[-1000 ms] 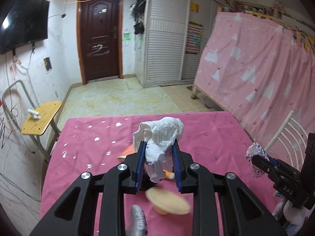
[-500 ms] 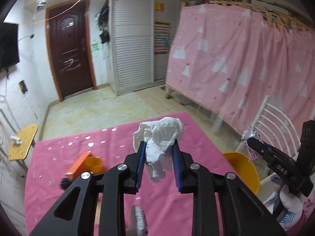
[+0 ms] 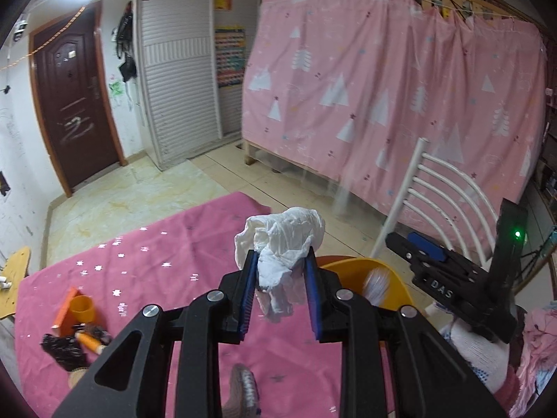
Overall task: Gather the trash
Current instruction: 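Carry tissue and foil wrapper to the yellow bucket and release both, then return both tools to the table toward the black bag and brush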
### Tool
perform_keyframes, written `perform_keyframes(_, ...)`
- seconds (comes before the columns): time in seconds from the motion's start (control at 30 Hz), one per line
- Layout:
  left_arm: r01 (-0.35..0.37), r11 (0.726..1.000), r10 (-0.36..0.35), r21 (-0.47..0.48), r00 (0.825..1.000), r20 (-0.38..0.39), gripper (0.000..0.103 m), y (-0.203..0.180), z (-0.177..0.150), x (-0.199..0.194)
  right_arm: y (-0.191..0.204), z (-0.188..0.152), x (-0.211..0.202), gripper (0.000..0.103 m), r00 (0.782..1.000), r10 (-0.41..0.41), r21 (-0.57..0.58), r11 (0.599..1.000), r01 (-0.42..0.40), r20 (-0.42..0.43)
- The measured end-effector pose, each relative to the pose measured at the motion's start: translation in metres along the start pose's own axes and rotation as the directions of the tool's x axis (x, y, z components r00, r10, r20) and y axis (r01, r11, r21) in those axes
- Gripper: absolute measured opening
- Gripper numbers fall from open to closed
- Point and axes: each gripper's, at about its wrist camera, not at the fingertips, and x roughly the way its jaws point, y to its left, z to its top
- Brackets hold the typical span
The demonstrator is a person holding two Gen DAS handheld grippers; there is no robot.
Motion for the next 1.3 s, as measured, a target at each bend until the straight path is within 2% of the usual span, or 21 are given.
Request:
perform_keyframes(0.13, 0.082, 0.997, -0.082, -0.007, 0.996, -0.041, 0.018, -0.019, 0.004, 0.016, -0.014, 0.005, -0.009, 0.056, 0.999, -0.016, 0.048, 0.999, 0.014, 0.042)
perform_keyframes(0.2, 0.114, 0.994, -0.114, -0.002, 0.992, -0.060, 0.018, -0.031, 0.006, 0.025, -0.021, 0.007, -0.014, 0.062, 0.998, -0.024, 0.072, 0.997, 0.019, 0.063)
perform_keyframes(0.4, 0.165, 0.986, -0.161, 0.037, 0.981, -0.105, 0.018, -0.074, 0.007, 0.052, -0.034, 0.010, -0.027, 0.063, 0.994, -0.035, 0.116, 0.993, 0.023, 0.104)
perform_keyframes(0.5, 0.194, 0.980, -0.189, 0.030, 0.973, -0.133, 0.034, -0.085, 0.007, 0.065, -0.039, 0.011, -0.031, 0.063, 0.992, -0.034, 0.130, 0.991, 0.019, 0.119)
perform_keyframes(0.57, 0.208, 0.978, -0.203, 0.026, 0.969, -0.139, 0.052, -0.088, 0.008, 0.069, -0.042, 0.012, -0.034, 0.063, 0.991, -0.032, 0.141, 0.990, 0.014, 0.126)
perform_keyframes(0.63, 0.209, 0.978, -0.205, 0.019, 0.970, -0.131, 0.057, -0.087, 0.008, 0.070, -0.044, 0.012, -0.036, 0.063, 0.991, -0.031, 0.147, 0.989, 0.012, 0.129)
perform_keyframes(0.87, 0.201, 0.980, -0.200, -0.003, 0.972, -0.127, 0.057, -0.078, 0.008, 0.066, -0.038, 0.011, -0.034, 0.063, 0.993, -0.023, 0.139, 0.990, 0.007, 0.118)
perform_keyframes(1.13, 0.175, 0.983, -0.179, -0.050, 0.981, -0.074, 0.057, -0.039, 0.006, 0.038, -0.003, 0.009, -0.033, 0.063, 0.995, 0.008, 0.059, 0.998, -0.014, 0.104)
perform_keyframes(1.3, 0.115, 0.991, -0.118, -0.072, 0.992, -0.046, 0.057, -0.005, 0.003, 0.019, 0.026, -0.003, -0.017, 0.063, 0.997, 0.060, 0.024, 0.998, -0.061, 0.046)
